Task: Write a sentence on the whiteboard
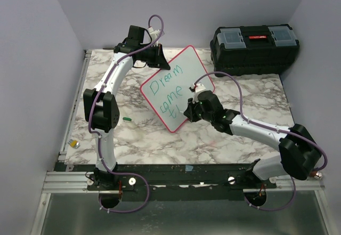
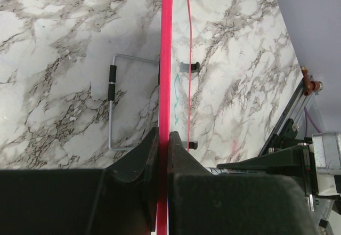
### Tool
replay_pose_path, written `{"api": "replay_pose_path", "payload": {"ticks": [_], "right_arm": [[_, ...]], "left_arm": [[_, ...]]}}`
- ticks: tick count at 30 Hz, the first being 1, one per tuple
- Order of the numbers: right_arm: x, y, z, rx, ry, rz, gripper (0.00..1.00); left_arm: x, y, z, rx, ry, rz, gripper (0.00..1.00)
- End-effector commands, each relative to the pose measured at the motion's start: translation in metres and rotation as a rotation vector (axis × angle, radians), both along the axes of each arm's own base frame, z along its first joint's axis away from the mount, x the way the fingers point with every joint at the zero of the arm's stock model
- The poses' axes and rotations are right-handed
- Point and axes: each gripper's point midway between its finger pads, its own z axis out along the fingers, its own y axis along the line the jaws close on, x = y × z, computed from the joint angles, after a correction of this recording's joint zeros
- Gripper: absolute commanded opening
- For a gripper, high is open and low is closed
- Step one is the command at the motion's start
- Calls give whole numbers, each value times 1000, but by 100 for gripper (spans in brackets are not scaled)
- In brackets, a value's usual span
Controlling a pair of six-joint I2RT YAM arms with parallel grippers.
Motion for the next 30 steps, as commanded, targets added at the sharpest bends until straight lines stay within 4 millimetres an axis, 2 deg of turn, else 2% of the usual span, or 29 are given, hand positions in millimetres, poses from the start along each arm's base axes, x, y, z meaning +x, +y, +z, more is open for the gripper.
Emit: {"api": "replay_pose_path", "payload": {"ticks": [1, 13, 30], "right_arm": [[-11, -2, -13, -5, 58, 9, 1], [7, 6, 7, 8, 7, -20, 1], [26, 10, 20, 10, -32, -75, 1]], "left_arm": [[-7, -2, -6, 52, -11, -6, 0], [-7, -2, -6, 53, -13, -6, 0], [-8, -2, -7, 52, -11, -8, 0]]}}
